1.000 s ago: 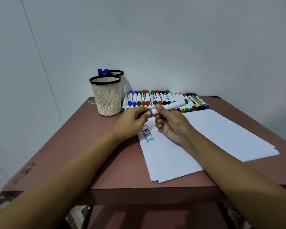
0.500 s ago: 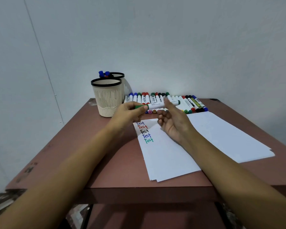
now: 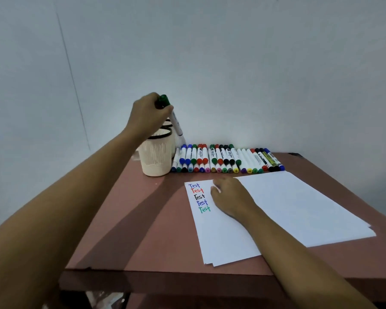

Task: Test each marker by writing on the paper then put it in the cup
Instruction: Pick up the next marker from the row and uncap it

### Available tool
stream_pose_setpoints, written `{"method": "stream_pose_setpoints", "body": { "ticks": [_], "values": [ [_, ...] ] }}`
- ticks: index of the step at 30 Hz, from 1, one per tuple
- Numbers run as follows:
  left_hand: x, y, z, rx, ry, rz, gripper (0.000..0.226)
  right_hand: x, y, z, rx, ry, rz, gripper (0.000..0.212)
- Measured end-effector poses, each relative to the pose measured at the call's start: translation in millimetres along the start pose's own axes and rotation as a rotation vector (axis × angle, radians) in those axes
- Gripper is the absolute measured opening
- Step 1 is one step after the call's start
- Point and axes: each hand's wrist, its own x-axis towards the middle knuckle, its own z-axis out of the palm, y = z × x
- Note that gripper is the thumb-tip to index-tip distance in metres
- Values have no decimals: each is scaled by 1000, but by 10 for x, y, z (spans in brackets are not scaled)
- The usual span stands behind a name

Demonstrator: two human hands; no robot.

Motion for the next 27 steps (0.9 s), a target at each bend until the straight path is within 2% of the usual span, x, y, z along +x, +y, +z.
{"method": "stream_pose_setpoints", "body": {
  "ticks": [4, 10, 17, 18, 19, 21, 27],
  "values": [
    [418, -101, -47, 94, 4, -10, 16, -17, -43, -27, -51, -48, 12, 40],
    [736, -256, 72, 183, -42, -35, 15, -27, -70, -48, -77, -50, 10, 40],
    [770, -508, 316, 230, -158, -188, 7, -9, -54, -42, -84, -53, 4, 42],
    [749, -514, 336, 217, -163, -190, 17, -5, -53, -41, -86, -55, 4, 42],
    [730, -512, 349, 211, -165, -184, 28, -3, -51, -39, -89, -57, 5, 42],
    [684, -488, 353, 215, -172, -142, 35, -4, -48, -41, -93, -61, 7, 42],
    [357, -259, 229, 156, -130, 81, 24, -7, -51, -45, -90, -77, 7, 42]
  ]
}}
